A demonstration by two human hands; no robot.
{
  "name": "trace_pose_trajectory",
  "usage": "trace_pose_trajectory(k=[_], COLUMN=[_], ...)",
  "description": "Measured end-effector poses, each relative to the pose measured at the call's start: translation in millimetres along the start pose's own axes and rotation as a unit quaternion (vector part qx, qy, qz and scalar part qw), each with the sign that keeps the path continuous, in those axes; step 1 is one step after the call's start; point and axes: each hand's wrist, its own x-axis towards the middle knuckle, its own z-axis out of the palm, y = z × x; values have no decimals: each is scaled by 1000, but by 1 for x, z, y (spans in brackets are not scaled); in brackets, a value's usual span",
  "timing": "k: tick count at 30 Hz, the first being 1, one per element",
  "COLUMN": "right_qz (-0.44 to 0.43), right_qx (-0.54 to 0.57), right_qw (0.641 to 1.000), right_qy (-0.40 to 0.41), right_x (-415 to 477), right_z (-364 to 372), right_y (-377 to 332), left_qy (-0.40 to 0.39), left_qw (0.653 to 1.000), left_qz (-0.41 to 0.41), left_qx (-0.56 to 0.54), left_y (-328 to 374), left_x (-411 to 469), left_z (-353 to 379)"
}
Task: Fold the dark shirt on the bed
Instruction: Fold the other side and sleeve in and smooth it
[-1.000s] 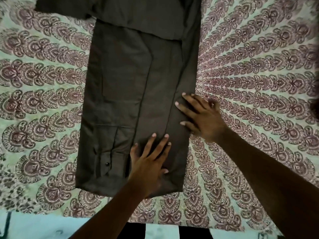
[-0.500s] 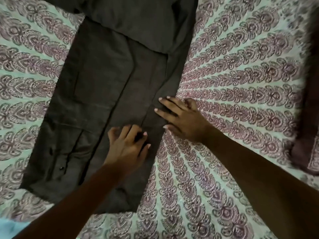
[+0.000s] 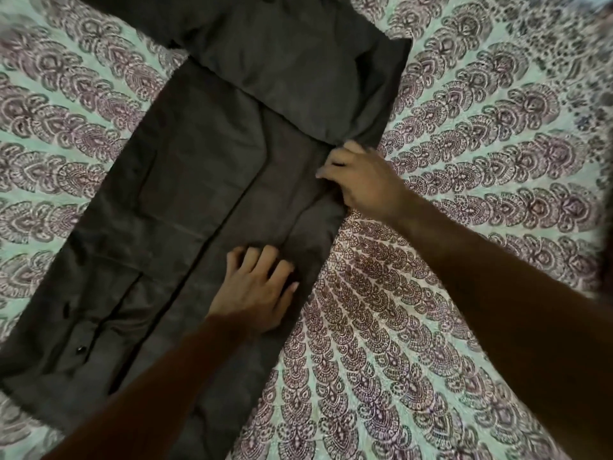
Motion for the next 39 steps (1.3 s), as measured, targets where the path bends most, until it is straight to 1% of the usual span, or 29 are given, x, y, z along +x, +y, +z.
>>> trace_pose_trajectory(k=[3, 4, 7, 9, 12, 15, 16, 18, 19, 20, 21, 23, 25, 27, 31, 34, 36, 38, 39], right_qz=[-42, -46, -35, -15, 25, 57, 72, 97, 99, 88, 69, 33, 40, 67, 160, 227, 235, 209, 186], right_qx=[-18, -25, -47, -61, -81, -93, -89, -70, -47, -24, -7, 18, 24, -2, -40, -18, -8, -5, 1], right_qw=[993, 991, 988, 990, 994, 991, 992, 993, 993, 993, 995, 999, 999, 996, 986, 973, 972, 978, 982], right_qy=[-105, -122, -140, -128, -69, -77, -61, 15, 52, 71, 67, 23, -26, -56, -30, -35, -25, -12, -14], right_x=[26, 30, 37, 37, 35, 29, 24, 8, -4, -18, -32, -59, -73, -71, -43, -26, -25, -38, -50], right_z=[-19, -22, -28, -26, -22, -15, -13, -7, -2, 5, 13, 30, 41, 43, 39, 32, 31, 37, 43], right_y=[6, 6, 4, 2, -7, -17, -22, -35, -45, -56, -68, -85, -84, -67, -19, -6, -17, -45, -62], left_qy=[8, 6, 8, 15, 28, 24, 15, -3, -9, -14, -16, -15, -15, -20, -26, -23, -36, -63, -78], left_qw=[1000, 1000, 1000, 1000, 999, 999, 999, 999, 1000, 1000, 1000, 1000, 999, 999, 998, 996, 994, 993, 993], left_qz=[14, 16, 20, 28, 34, 43, 42, 32, 27, 24, 23, 26, 27, 27, 24, 23, 20, 26, 34], left_qx=[2, 3, 4, 5, 7, 8, 6, 1, -2, -5, -7, -8, -11, -21, -50, -78, -99, -95, -76], left_y=[-1, -2, -3, -4, -5, -5, -5, -6, -5, -5, -5, -5, -6, -7, -10, -11, -13, -18, -21], left_x=[1, 1, -1, -3, -4, -4, -3, -2, -2, -1, -1, -2, -4, -4, -2, 1, -1, -16, -29], left_z=[-1, -1, 1, 3, 5, 6, 6, 5, 4, 3, 2, 2, 3, 2, -1, -2, -4, -8, -10])
